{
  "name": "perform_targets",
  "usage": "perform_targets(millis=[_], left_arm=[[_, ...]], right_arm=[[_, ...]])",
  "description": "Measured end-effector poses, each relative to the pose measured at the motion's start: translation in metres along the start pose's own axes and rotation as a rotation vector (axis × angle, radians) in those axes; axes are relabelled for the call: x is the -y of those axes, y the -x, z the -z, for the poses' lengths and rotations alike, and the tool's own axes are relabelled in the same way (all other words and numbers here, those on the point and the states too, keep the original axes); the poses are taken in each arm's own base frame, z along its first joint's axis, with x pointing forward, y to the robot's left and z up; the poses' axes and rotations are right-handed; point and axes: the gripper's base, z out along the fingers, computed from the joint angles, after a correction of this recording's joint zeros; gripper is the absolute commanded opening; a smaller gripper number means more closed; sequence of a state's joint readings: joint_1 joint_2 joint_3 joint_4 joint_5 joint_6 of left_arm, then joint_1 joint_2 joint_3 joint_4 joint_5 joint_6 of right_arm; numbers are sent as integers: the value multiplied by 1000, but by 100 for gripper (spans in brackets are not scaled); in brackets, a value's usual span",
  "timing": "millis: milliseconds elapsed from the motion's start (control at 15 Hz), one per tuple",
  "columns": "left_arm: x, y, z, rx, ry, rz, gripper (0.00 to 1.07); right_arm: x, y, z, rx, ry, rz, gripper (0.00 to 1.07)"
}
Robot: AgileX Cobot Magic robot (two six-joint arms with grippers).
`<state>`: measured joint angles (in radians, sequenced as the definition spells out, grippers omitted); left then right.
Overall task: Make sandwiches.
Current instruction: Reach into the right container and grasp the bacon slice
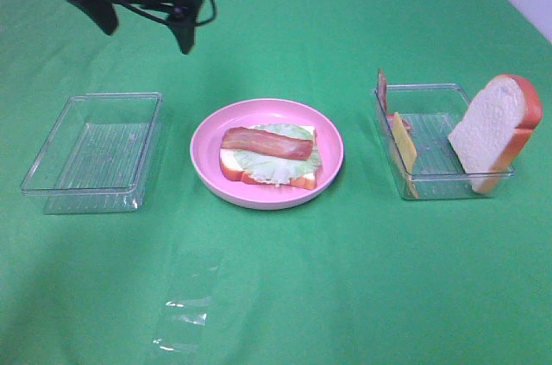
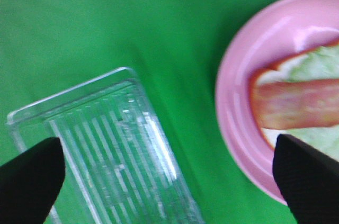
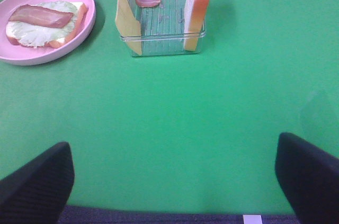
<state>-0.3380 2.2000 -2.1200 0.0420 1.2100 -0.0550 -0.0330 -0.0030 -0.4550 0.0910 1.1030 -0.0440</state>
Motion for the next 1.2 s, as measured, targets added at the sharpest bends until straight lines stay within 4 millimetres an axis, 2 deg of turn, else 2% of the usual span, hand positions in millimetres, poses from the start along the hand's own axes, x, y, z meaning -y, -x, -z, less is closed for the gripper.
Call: perform_targets(millis=[67, 133, 200, 267, 400, 800, 933, 1200], left_arm=[[0, 0, 0, 0, 0, 0, 101], [-55, 0, 10, 19, 39, 99, 101], [-64, -1, 11, 21, 43, 115, 101], [-88, -4, 12, 21, 41, 156, 101], [-102, -8, 10, 9, 41, 175, 100], [-119, -15, 6, -16, 58, 198, 100], [-132, -18, 7, -17, 69, 212, 100], [-132, -18, 7, -17, 58, 216, 100]], right_arm=[[0, 0, 0, 0, 0, 0, 98], [0, 0, 0, 0, 0, 0, 98], [0, 0, 0, 0, 0, 0, 98], [0, 0, 0, 0, 0, 0, 98], [0, 0, 0, 0, 0, 0, 98], [0, 0, 0, 0, 0, 0, 98], [0, 0, 0, 0, 0, 0, 98], [0, 0, 0, 0, 0, 0, 98]])
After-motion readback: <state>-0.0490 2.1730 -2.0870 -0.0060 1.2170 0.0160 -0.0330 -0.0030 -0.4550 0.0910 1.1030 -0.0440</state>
